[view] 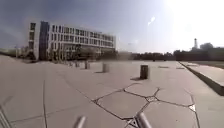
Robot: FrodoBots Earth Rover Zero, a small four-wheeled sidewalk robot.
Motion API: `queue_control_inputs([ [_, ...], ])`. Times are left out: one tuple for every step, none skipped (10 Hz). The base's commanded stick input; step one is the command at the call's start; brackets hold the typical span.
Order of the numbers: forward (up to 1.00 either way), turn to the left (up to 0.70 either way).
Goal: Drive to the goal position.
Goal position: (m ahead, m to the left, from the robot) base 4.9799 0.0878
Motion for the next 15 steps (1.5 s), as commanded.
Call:
queue_control_inputs([
  [0.7,0.0],
  [0.7,0.0],
  [0.7,0.0],
  [0.7,0.0],
  [0.7,0.0],
  [0.7,0.0],
  [0.7,0.0],
  [0.7,0.0],
  [0.7,0.0],
  [0.7,0.0],
  [0.7,0.0],
  [0.7,0.0],
  [0.7,0.0],
  [0.7,0.0],
  [0.7,0.0],
])
